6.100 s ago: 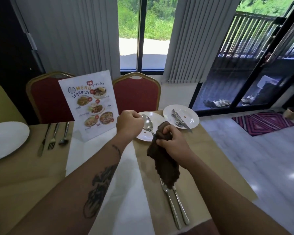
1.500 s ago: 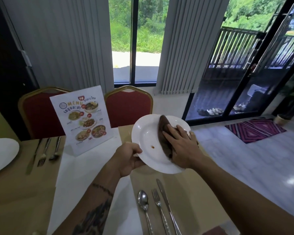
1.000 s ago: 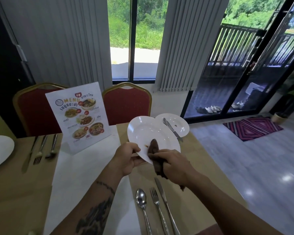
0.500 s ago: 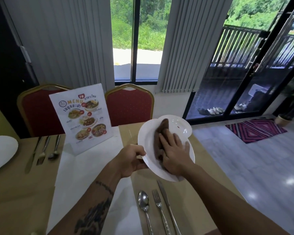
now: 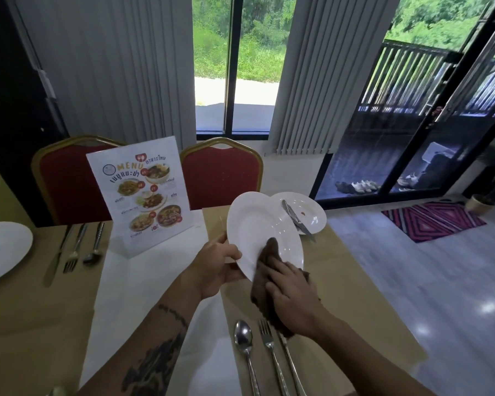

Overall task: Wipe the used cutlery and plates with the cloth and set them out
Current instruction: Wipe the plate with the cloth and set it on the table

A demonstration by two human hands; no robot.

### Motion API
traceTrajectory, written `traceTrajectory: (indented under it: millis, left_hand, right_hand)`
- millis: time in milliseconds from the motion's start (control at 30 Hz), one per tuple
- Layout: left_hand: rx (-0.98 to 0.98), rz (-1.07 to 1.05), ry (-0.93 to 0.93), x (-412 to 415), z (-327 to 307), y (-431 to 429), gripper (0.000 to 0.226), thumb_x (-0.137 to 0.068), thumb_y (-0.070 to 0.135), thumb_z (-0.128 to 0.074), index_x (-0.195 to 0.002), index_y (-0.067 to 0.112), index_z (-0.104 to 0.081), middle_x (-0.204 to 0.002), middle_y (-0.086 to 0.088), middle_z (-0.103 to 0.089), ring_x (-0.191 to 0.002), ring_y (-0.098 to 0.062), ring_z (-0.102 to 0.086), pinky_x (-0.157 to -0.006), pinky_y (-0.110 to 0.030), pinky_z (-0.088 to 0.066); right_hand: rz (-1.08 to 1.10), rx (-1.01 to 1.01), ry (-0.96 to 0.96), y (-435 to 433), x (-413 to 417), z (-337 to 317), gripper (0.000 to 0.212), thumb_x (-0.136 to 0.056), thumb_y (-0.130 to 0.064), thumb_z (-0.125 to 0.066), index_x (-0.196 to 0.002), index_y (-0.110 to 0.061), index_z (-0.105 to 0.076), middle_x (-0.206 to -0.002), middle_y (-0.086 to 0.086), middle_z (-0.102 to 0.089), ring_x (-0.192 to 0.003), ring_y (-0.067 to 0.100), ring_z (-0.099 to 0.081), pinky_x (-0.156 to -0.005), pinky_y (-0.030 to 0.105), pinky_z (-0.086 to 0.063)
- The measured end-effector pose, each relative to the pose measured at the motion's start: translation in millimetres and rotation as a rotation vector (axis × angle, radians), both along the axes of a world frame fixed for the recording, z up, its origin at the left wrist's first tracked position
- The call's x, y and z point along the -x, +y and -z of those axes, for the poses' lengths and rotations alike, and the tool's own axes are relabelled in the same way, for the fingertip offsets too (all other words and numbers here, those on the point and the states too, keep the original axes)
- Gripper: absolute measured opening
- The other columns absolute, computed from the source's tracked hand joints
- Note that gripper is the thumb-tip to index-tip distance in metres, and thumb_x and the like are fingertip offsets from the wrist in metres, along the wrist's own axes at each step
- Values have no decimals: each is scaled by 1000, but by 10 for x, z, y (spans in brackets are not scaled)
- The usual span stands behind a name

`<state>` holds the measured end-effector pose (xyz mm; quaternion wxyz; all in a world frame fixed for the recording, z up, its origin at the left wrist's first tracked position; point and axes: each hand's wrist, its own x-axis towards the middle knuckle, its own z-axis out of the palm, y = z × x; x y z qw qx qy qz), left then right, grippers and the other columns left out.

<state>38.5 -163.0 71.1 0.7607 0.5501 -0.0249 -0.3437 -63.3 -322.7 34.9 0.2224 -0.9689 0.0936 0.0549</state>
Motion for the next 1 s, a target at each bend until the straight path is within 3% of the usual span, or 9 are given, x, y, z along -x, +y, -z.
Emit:
traceTrajectory:
  millis: [133, 233, 467, 633, 767, 833, 900, 967, 1000]
  left_hand:
    - [-43, 6, -26, -35, -58, -5, 43, -90, -4, -47, -121, 22, -62, -111, -14, -67, -95, -33, -64, -80, -44, -58]
    - [-72, 30, -49, -68, -112, 9, 36, -89, 5, -51, -119, 19, -65, -119, -22, -65, -106, -41, -64, -83, -47, -58]
    - [-112, 68, -121, 9, -223, 55, 28, -93, 10, -50, -115, -1, -64, -108, -27, -69, -88, -39, -71, -72, -44, -60]
    - [-72, 1, -160, 103, -112, 80, 26, -90, -4, -47, -101, 8, -67, -93, -18, -72, -82, -32, -72, -73, -45, -61]
    - [25, -45, -145, 157, -4, 131, 35, -89, -9, -46, -106, 11, -68, -100, -15, -73, -91, -34, -71, -73, -45, -61]
    - [65, -64, -140, 179, 36, 153, 39, -89, -9, -47, -112, 16, -66, -106, -13, -74, -94, -34, -70, -71, -43, -61]
    - [100, -81, -131, 190, 79, 163, 45, -82, -6, -54, -118, 19, -64, -111, -12, -72, -97, -35, -69, -70, -42, -60]
    - [101, -79, -117, 194, 116, 180, 56, -71, 2, -58, -123, 21, -62, -118, -14, -70, -102, -37, -67, -71, -41, -60]
    - [90, -64, -110, 188, 122, 190, 61, -69, 4, -58, -127, 21, -59, -121, -14, -68, -105, -38, -66, -71, -40, -60]
  right_hand:
    - [-98, -340, -164, 124, -127, -94, 57, -97, -32, -34, -154, -34, -39, -165, -14, -26, -153, 4, -19, -126, 45, -16]
    - [-158, -438, -244, 160, -247, -218, 60, -96, -23, -36, -156, -26, -35, -166, -7, -23, -153, 6, -18, -128, 38, -13]
    - [-146, -50, -239, 11, -620, -326, 70, -92, -51, -15, -160, -44, 2, -169, -13, 12, -157, 17, 10, -122, 62, -1]
    - [-34, 256, -190, -85, -717, -344, 70, -95, -56, -16, -159, -40, 9, -169, -5, 16, -155, 26, 13, -116, 72, 5]
    - [93, 346, -201, -253, -719, -343, 68, -100, -54, -25, -159, -38, 5, -170, 0, 13, -155, 32, 8, -116, 72, 3]
    - [210, 327, -190, -373, -674, -336, 70, -99, -52, -33, -159, -37, 0, -170, 3, 5, -153, 36, -6, -117, 69, -4]
    - [366, 156, -194, -496, -600, -365, 71, -96, -46, -45, -157, -36, -9, -163, 12, -22, -139, 41, -36, -113, 62, -27]
    - [470, -204, -256, -568, -522, -410, 64, -96, -32, -53, -153, -33, -24, -133, 12, -54, -116, 37, -56, -98, 51, -47]
    - [476, -311, -286, -581, -486, -434, 59, -95, -25, -55, -149, -30, -32, -118, 7, -59, -109, 33, -59, -92, 47, -51]
